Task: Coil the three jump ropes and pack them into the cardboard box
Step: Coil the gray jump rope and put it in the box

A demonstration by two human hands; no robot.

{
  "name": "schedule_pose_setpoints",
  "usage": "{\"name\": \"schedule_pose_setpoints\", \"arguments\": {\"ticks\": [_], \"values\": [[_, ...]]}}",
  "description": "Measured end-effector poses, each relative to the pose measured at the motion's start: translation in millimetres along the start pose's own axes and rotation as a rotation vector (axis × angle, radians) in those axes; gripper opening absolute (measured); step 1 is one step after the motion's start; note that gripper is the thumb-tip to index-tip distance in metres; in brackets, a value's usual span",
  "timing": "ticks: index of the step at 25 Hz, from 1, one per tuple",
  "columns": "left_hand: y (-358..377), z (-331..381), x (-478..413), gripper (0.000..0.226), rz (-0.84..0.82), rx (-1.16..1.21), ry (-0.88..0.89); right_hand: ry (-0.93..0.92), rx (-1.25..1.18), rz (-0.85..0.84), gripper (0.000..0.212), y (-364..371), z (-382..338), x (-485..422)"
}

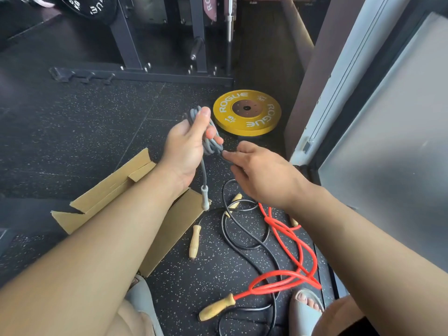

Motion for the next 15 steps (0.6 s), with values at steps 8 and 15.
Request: {"name": "schedule_pose_setpoints", "arguments": {"ticks": [8,15], "values": [[15.7,-18.7,7.6,0.043,-0.089,-0.484,-0.094,-0.137,0.014,0.132,0.007,-26.5,-20.8,7.9],[49.6,-23.1,23.4,0.041,-0.461,-0.228,-0.219,-0.197,-0.265,0.229,0.042,-50.5,2.5,21.0]]}}
Point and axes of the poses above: each hand's wrist, its own x-axis away from the middle knuckle, its own y-axis out of the palm, z = x × y, the point moved 6 cm from there along -x, towards the middle knuckle, and after that the axes turned 12 degrees about -z, right-handed, at the moved point
